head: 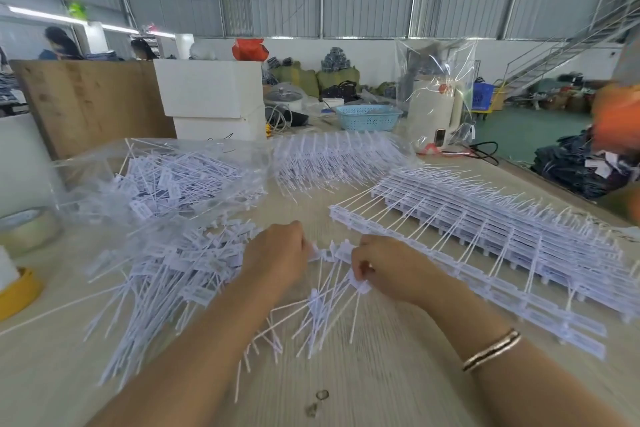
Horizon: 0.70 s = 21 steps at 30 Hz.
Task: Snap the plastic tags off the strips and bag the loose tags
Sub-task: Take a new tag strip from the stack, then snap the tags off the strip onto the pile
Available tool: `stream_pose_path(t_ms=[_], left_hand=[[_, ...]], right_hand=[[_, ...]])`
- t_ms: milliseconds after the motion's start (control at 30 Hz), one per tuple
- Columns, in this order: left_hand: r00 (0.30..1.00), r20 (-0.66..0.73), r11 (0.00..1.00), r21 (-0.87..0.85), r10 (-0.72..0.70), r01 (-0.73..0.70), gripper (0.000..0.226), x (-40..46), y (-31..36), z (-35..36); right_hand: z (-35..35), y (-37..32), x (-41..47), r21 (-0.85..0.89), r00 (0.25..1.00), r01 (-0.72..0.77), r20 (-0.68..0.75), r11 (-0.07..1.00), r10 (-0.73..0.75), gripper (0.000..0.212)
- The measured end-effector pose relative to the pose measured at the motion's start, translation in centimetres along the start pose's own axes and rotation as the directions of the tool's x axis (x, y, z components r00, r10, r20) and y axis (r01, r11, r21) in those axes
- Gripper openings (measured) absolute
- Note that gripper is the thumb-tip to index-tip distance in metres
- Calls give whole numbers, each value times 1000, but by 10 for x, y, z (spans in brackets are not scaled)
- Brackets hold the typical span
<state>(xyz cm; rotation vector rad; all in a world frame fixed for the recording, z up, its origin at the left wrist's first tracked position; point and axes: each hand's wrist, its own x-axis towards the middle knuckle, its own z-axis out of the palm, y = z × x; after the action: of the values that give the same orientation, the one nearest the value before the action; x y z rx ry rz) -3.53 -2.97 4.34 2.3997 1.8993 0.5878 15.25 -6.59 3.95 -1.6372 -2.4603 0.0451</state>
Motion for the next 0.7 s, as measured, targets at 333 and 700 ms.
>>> stream_pose_path(t_ms=[333, 700], left_hand=[[988, 120, 991, 95, -101, 89, 84, -18, 25, 18], [996, -12, 891, 446, -88, 84, 29, -13, -15, 12]], right_hand=[[12, 2, 13, 541, 929, -62, -277, 839, 247, 42], [11, 22, 5, 363, 956, -220, -104, 906, 274, 44]])
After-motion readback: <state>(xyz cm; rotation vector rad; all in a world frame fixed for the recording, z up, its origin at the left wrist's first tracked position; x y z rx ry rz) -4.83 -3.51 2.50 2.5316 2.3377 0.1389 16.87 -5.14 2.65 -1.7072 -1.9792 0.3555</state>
